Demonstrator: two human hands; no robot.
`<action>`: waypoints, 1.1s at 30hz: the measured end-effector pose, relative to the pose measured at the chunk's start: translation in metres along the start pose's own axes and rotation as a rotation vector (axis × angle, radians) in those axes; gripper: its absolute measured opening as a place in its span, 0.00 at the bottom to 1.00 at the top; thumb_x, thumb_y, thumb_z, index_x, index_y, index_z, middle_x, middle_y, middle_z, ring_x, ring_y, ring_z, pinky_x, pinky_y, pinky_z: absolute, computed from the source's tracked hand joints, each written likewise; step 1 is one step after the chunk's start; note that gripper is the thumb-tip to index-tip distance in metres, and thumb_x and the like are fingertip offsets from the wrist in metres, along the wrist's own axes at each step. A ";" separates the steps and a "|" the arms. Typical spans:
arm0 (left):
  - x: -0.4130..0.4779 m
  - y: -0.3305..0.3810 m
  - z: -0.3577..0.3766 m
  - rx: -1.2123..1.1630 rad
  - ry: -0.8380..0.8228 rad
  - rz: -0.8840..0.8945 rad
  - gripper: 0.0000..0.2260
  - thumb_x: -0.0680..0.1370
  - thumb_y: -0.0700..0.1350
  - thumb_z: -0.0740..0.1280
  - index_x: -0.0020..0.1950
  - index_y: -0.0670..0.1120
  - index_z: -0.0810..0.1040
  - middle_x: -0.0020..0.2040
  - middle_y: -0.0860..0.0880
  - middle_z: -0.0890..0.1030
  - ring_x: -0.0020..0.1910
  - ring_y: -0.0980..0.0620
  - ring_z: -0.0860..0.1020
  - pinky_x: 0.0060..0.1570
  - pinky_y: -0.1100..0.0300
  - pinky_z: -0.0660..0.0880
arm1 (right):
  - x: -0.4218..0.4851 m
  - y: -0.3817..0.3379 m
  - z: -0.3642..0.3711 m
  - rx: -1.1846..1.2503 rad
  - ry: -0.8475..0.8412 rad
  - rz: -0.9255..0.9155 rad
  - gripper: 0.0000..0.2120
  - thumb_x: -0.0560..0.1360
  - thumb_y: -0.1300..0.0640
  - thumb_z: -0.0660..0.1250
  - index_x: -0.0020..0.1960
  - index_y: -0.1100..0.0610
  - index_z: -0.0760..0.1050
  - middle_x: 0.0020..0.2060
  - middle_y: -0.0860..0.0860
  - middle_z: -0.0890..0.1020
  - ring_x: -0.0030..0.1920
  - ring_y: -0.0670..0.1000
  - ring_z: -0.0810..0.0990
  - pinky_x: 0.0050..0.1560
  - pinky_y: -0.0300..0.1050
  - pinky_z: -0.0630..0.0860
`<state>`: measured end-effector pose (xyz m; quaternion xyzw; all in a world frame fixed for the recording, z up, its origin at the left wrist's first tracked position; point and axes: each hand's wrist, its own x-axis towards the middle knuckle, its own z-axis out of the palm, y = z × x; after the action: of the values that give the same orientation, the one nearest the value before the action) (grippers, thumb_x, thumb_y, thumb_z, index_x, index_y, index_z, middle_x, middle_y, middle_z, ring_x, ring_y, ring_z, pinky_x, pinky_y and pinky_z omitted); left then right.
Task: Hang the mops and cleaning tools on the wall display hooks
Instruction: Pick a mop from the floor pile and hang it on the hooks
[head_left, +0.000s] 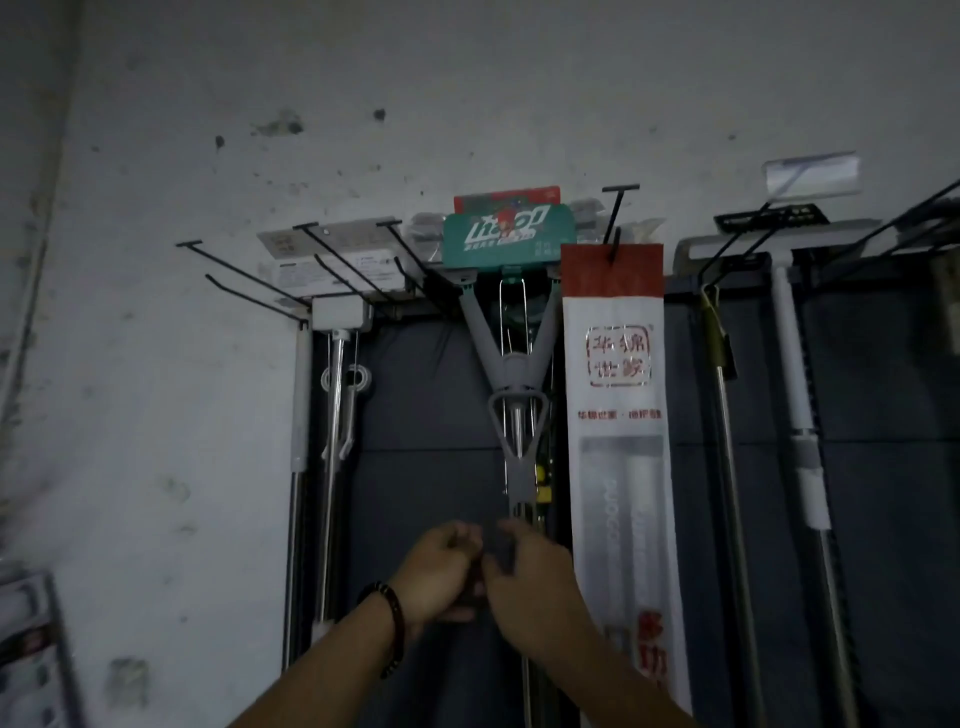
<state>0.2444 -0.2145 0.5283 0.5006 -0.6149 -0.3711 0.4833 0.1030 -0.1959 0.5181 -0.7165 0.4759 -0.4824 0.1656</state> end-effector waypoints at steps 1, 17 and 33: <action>-0.016 -0.015 -0.001 -0.059 -0.010 -0.043 0.08 0.85 0.50 0.63 0.60 0.51 0.79 0.53 0.46 0.87 0.49 0.49 0.86 0.53 0.47 0.84 | -0.017 0.005 0.006 0.045 -0.052 0.035 0.11 0.82 0.57 0.66 0.63 0.50 0.79 0.54 0.46 0.85 0.54 0.45 0.83 0.51 0.32 0.78; -0.271 -0.282 0.052 -0.187 -0.080 -0.394 0.11 0.83 0.44 0.68 0.64 0.45 0.81 0.52 0.41 0.86 0.47 0.39 0.86 0.42 0.51 0.82 | -0.282 0.161 0.120 0.424 -0.222 0.747 0.05 0.81 0.58 0.72 0.47 0.56 0.84 0.44 0.60 0.87 0.42 0.62 0.87 0.42 0.54 0.84; -0.350 -0.412 0.130 -0.229 -0.107 -0.920 0.11 0.83 0.40 0.66 0.65 0.46 0.79 0.54 0.40 0.83 0.33 0.51 0.80 0.29 0.62 0.74 | -0.402 0.363 0.181 0.182 -0.546 1.137 0.09 0.83 0.57 0.65 0.44 0.54 0.71 0.30 0.55 0.72 0.31 0.57 0.71 0.39 0.54 0.72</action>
<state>0.2358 0.0307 0.0298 0.6443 -0.3088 -0.6373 0.2886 0.0346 -0.0768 -0.0362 -0.4322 0.6796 -0.1576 0.5714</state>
